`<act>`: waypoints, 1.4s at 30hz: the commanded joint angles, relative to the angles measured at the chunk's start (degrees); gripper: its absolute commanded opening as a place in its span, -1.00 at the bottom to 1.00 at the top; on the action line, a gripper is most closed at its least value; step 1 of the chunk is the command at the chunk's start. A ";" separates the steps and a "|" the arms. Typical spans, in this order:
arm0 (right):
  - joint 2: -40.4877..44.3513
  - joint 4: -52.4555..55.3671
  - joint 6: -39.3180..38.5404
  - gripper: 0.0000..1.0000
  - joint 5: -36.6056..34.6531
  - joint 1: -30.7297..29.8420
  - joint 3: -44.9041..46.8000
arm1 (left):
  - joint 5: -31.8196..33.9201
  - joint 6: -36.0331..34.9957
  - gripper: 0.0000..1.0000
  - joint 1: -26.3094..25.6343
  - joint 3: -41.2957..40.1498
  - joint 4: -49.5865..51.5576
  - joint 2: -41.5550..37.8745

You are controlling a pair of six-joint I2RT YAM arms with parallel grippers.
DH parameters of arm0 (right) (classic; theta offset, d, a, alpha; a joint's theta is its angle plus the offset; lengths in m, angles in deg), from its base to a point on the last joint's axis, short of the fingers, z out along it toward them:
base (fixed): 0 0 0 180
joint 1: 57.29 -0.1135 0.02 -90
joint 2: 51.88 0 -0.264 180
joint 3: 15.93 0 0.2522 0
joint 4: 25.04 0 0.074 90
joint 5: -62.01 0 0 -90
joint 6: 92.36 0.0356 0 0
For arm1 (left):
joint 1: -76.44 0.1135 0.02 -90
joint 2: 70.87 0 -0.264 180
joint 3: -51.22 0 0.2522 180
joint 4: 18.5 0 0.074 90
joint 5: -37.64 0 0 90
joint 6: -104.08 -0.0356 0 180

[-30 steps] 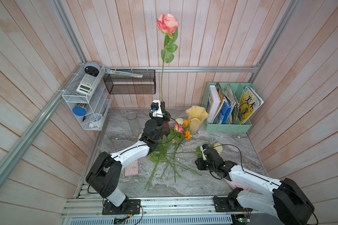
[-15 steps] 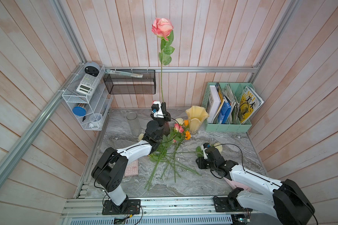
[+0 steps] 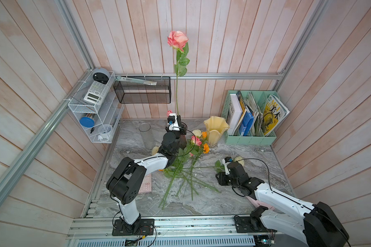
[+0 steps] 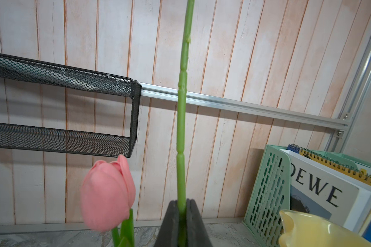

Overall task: Arrange the flowers in different vases according to their colors
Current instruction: Insert the flower into the vase.

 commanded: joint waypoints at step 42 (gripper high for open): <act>3.51 0.39 -0.11 -0.18 0.67 0.41 0.83 | -0.31 -1.94 0.64 -8.22 -8.26 14.98 -14.10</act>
